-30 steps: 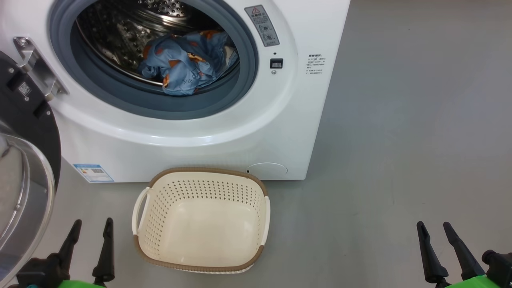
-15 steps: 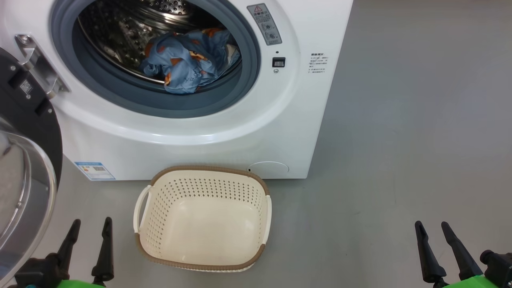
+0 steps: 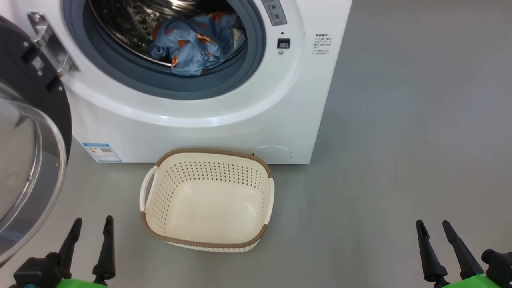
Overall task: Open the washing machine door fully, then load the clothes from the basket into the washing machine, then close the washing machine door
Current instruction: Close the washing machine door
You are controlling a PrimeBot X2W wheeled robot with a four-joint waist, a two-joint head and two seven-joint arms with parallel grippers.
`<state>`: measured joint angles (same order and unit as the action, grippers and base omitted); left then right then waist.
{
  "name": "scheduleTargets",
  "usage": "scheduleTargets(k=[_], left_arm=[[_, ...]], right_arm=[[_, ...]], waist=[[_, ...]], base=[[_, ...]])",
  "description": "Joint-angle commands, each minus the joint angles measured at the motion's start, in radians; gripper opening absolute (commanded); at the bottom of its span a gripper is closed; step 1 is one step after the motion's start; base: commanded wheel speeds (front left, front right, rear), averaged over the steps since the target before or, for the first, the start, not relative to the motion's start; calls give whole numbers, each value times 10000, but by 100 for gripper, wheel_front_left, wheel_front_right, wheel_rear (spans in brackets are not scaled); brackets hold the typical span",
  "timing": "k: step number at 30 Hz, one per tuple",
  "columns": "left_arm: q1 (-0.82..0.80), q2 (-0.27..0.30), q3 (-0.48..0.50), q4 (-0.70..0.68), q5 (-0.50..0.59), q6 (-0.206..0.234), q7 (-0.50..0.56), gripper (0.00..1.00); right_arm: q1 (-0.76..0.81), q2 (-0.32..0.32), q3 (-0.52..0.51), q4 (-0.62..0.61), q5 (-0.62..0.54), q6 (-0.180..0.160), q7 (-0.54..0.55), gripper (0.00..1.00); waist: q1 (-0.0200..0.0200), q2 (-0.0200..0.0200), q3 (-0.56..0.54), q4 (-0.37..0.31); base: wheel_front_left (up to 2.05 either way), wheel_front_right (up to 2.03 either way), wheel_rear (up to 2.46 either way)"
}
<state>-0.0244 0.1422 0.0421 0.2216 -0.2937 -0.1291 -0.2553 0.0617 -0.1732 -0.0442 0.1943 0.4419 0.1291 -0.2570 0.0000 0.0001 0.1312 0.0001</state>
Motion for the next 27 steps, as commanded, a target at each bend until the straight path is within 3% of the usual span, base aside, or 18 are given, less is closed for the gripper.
scheduleTargets(k=[1,15,27], left_arm=[[-227,263,310,-339,-148,-15,-65,100],[-212,166,339,-464,-148,-15,-65,100],[-26,-286,792,-537,-69,-15,-65,100]], right_arm=[[-90,-217,204,-259,-24,16,-48,100],[-141,-234,276,-316,-59,16,-48,100],[-768,-306,1313,-34,-50,16,-48,100]], waist=[[0,-1,10,22],[0,-1,-13,443],[0,-1,-169,1851]], base=[[-64,64,0],[-9,9,0],[0,0,0]])
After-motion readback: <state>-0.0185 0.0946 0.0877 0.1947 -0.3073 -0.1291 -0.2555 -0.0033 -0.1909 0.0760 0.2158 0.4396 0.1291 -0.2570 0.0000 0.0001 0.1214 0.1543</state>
